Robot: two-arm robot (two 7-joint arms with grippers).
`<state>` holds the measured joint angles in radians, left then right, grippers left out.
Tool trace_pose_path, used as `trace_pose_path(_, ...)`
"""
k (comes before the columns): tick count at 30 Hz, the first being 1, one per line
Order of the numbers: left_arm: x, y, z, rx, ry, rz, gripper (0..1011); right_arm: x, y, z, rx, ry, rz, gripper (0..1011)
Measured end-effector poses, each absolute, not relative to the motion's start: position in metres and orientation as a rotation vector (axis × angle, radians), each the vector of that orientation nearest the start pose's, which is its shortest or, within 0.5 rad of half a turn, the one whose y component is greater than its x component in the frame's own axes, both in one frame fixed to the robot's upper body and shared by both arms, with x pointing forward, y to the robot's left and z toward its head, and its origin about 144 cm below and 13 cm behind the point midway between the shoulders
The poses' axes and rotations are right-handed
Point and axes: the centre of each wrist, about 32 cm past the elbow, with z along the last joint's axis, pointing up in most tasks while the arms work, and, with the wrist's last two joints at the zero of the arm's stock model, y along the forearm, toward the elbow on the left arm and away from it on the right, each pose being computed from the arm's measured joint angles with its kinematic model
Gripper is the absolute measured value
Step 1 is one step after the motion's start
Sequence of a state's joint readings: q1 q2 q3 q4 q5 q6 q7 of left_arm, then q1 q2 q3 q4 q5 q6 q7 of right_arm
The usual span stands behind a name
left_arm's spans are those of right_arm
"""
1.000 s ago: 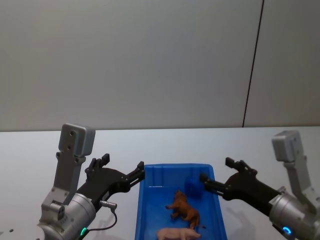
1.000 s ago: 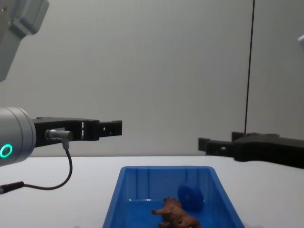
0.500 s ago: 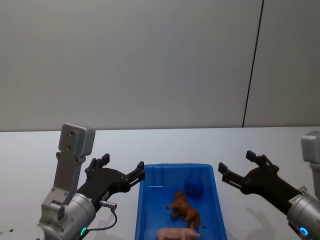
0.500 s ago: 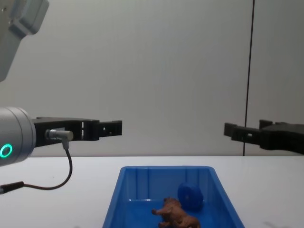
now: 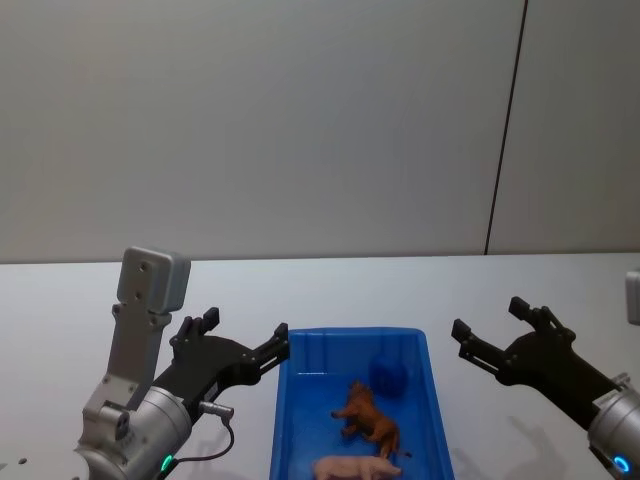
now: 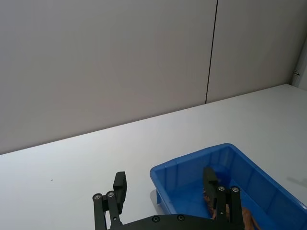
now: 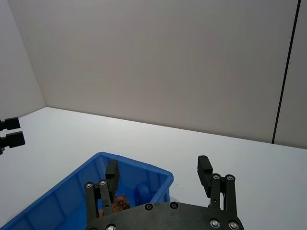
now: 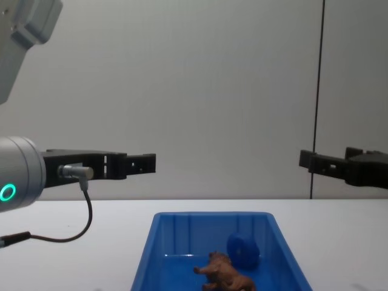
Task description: Pick up the two dolls from the table and place them into the box.
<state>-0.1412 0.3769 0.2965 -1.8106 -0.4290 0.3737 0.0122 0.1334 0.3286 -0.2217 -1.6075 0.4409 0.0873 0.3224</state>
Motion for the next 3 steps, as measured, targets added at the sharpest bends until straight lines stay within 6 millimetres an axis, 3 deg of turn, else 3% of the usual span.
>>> trace_pose_path(3, 0.4699, 0.2218, 1.2412, 0.102, 0.087, 1.206, 1003, 0.4875, -0.2523, 1.1902, 0.078, 0.058, -1.021, 1001)
